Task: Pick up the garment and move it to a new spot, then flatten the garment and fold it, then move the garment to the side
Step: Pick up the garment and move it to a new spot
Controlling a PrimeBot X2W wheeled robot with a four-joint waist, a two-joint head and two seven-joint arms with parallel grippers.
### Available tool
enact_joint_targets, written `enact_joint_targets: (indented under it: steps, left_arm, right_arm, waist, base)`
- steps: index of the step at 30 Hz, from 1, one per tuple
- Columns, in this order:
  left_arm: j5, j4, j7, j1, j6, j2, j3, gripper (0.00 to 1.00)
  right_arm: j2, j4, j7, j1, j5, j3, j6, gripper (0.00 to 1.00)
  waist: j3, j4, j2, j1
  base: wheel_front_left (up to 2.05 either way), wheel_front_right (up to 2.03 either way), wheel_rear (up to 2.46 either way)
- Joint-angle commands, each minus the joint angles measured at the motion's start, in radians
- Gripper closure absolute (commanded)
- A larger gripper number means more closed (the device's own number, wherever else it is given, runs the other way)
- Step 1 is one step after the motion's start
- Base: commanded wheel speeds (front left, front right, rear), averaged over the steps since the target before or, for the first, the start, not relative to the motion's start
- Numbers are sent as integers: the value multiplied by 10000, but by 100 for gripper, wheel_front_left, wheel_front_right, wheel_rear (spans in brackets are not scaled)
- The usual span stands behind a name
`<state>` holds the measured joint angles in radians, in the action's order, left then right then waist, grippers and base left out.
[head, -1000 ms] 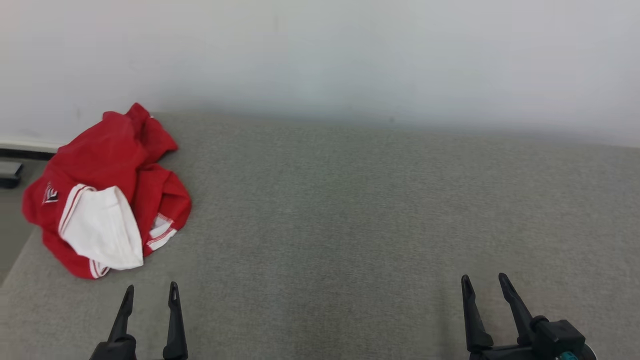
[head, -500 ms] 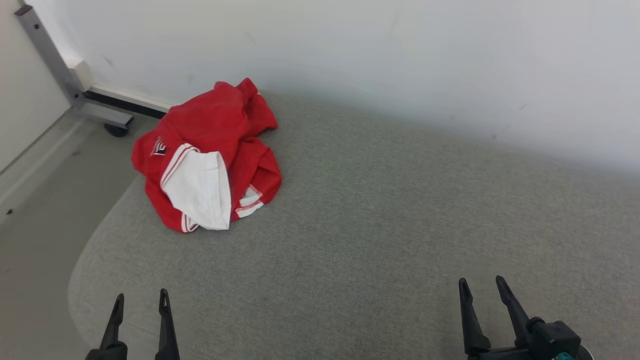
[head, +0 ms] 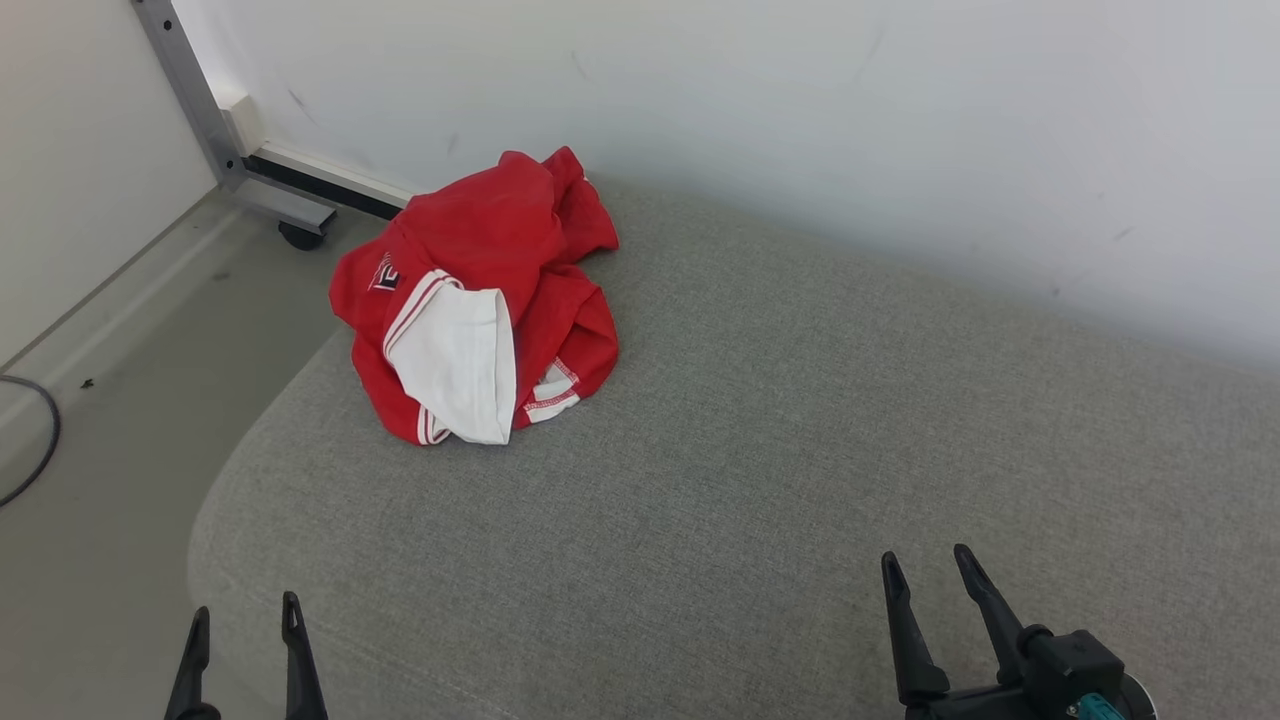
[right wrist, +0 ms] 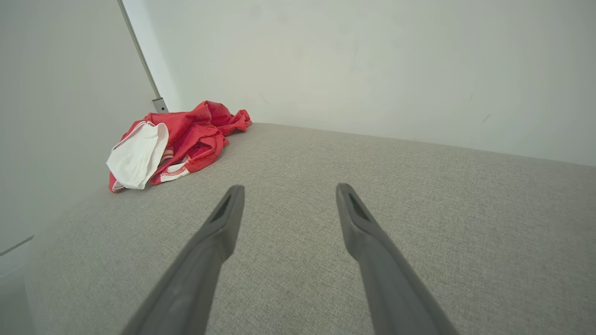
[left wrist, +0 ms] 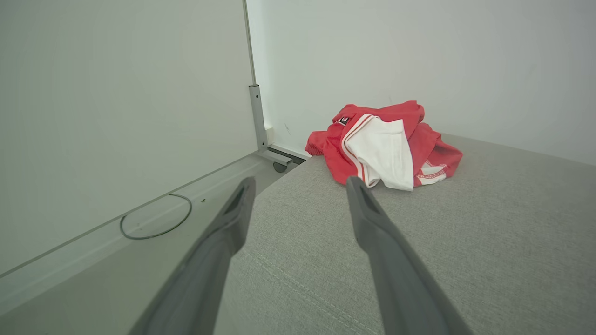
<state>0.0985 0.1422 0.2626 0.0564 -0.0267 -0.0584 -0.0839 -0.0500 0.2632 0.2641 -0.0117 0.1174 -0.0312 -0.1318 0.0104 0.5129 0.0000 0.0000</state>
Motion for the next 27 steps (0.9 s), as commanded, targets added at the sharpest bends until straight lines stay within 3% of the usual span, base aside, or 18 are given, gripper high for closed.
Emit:
enact_joint_targets:
  steps: [1,12,19,27]
  left_arm:
    - [2,-32,35,70,-34,15,-45,0]
    - [45,95,35,-552,-69,-89,-354,0]
    - [870,355,32,-2422,284,-369,-1196,0]
    - [1313,1563,32,-4983,641,-1452,-2085,0]
  right_arm:
    - [-4,20,7,-82,37,-32,21,0]
    - [-6,-155,5,157,-73,170,21,0]
    - [-10,-455,7,-364,-643,543,21,0]
    - [-6,-1194,7,-1060,-1247,1143,21,0]
  waist:
    - [-21,-16,0,0]
    - [38,-374,0,0]
    - [1029,-1749,0,0]
    - [2651,-3468,0,0]
  base:
    - [0,0,0]
    - [0,0,0]
    - [0,0,0]
    - [0,0,0]
